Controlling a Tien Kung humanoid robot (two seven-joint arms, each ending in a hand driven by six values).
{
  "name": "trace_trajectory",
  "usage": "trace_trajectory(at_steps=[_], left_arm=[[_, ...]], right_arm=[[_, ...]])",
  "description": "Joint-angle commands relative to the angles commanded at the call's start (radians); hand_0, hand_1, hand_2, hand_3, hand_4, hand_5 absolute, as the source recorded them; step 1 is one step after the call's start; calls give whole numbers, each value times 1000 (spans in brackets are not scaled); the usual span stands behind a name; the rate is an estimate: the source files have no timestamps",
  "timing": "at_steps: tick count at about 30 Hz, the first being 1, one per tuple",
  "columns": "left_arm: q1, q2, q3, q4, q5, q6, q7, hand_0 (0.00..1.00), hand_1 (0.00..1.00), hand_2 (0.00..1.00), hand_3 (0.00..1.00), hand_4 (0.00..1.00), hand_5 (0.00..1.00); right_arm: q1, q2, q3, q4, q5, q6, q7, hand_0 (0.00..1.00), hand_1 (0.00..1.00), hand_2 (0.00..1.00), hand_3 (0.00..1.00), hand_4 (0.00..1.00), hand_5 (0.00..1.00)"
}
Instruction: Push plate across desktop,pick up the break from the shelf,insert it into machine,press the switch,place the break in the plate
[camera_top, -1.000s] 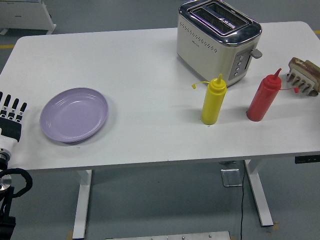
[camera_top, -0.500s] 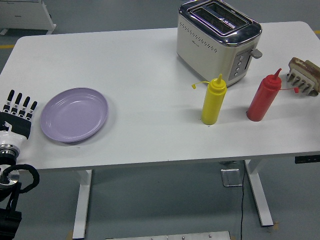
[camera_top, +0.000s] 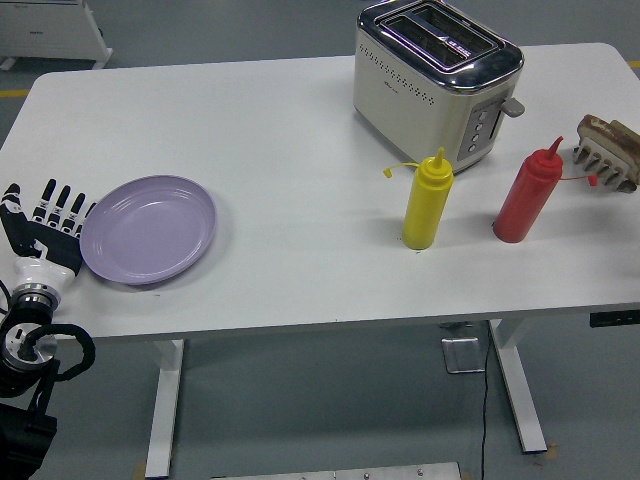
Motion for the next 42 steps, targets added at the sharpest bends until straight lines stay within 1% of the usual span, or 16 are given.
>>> trace_trajectory(at_steps=[1,6,7,10,12,13,18,19,23,28,30,31,36,37,42], left_arm=[[-3,0,4,3,-1,0,0,881,932,945,902,651,998],[-21,0,33,25,-12,-4,0,881,932,945,902,651,998],[-25,-1,38,29,-13,-5,0,881,932,945,902,650,998],[-34,-3,50,38,-17,-8,-1,881,932,945,902,650,998],[-41,-5,59,47,-21,-12,-1,881,932,945,902,650,998],[-44,-5,65,52,-24,-13,-2,881,931,945,902,650,998],[-62,-7,101,79,-37,-22,-3,881,931,945,902,650,998],[-65,-8,108,82,-39,-23,-3,880,932,945,902,652,998],[-74,-13,132,93,-48,-28,-4,880,932,945,902,652,998],[-88,-23,156,103,-58,-34,-6,881,932,945,902,651,998],[-96,-29,169,107,-62,-37,-8,881,932,945,902,651,998],[-99,-31,173,108,-63,-38,-8,881,932,945,902,650,998],[-114,-42,196,115,-69,-42,-9,881,932,945,902,650,998],[-118,-44,202,117,-70,-43,-9,881,932,945,902,651,998],[-135,-55,228,126,-76,-45,-9,881,932,945,902,651,998]], right_arm=[[1,-2,-2,3,-34,5,-7,962,891,877,874,751,322],[6,-10,-20,13,-224,40,-55,962,891,877,874,751,322],[7,-11,-25,13,-260,45,-64,963,899,887,885,768,321],[9,-13,-36,10,-369,57,-85,963,899,887,885,768,321],[11,-13,-44,6,-437,62,-103,963,899,887,885,768,321],[12,-13,-49,3,-471,64,-113,973,932,922,927,791,321],[20,-8,-67,-19,-621,67,-166,973,932,922,927,791,321],[21,-7,-69,-22,-648,68,-174,981,948,936,943,806,322],[27,-4,-81,-37,-729,68,-198,981,948,936,943,806,322],[41,-2,-97,-59,-766,47,-210,973,940,933,946,803,325],[51,-3,-110,-71,-766,29,-207,973,940,933,946,803,325],[54,-3,-113,-75,-766,24,-206,888,853,848,880,802,327],[75,-4,-135,-95,-763,-7,-188,888,853,848,880,802,327],[80,-4,-140,-100,-765,-12,-185,816,785,760,802,789,307],[112,-3,-166,-131,-782,-11,-191,816,785,760,802,789,307]])
